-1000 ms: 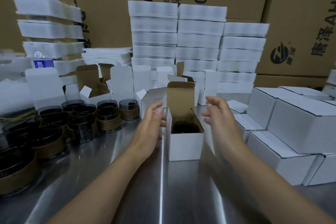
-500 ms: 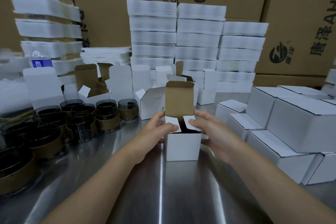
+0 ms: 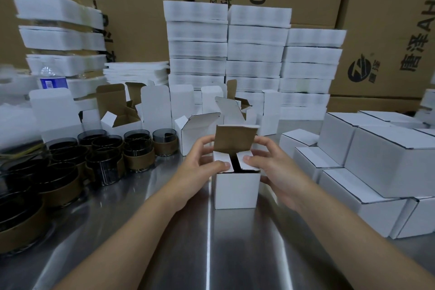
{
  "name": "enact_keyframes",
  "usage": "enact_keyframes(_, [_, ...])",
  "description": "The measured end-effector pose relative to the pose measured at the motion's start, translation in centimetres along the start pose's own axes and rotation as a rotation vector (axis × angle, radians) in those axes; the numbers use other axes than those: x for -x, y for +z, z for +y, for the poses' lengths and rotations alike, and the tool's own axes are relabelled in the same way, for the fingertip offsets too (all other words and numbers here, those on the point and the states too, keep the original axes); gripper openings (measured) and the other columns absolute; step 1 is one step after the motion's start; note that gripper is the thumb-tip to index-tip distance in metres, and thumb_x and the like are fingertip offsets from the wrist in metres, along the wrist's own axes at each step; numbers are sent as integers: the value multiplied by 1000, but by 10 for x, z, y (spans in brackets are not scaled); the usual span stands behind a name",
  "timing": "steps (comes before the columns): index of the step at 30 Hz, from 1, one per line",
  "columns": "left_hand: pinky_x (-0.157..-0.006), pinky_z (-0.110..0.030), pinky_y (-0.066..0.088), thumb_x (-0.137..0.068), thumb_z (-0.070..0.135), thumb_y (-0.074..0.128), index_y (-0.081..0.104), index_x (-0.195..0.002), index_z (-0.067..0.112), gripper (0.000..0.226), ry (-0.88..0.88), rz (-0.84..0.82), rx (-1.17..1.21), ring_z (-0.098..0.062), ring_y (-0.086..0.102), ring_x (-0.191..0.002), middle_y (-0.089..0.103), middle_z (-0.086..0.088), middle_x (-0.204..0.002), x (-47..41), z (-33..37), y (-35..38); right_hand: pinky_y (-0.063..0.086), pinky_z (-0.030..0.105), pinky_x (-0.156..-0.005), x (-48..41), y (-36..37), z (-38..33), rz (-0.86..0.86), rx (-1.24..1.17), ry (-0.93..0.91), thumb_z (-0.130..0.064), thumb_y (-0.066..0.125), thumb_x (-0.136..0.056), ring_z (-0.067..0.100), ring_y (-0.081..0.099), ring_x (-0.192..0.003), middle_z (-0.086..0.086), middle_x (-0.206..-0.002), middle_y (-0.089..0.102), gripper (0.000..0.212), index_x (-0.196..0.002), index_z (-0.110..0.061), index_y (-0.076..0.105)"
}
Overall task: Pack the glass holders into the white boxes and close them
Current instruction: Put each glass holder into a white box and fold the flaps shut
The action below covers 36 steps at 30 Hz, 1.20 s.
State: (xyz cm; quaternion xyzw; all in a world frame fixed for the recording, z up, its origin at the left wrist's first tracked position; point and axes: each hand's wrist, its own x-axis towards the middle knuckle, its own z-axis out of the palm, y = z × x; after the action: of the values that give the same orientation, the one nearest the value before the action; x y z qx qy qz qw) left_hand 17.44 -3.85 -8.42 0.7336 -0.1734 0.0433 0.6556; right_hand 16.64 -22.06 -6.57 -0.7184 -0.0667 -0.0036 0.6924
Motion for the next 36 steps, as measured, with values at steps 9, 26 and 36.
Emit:
enact_keyframes(9, [-90, -28, 43, -67, 20, 68, 70, -80, 35, 20, 6, -31, 97, -7, 62, -88, 71, 8, -90, -1, 1, 1, 40, 33, -80, 1, 0, -4, 34, 111, -8, -5, 58, -85, 14, 57, -85, -7, -90, 71, 22, -79, -25, 65])
enact_keyframes(26, [-87, -20, 41, -75, 36, 48, 73, -72, 25, 27, 95, 65, -39, 6, 55, -100, 63, 8, -108, 2, 6, 4, 36, 17, -95, 10, -18, -21, -96, 443, -114, -33, 62, -82, -9, 48, -112, -24, -129, 51, 15, -90, -36, 74])
enact_keyframes(36, [-84, -8, 38, -60, 65, 63, 52, -102, 36, 52, 242, -24, -538, 16, 42, -112, 50, 30, -123, 16, 8, 0, 45, 27, -96, 10, -18, -9, -236, 629, -223, -69, 75, -49, -9, 49, -115, -43, -129, 43, 58, -100, -50, 54])
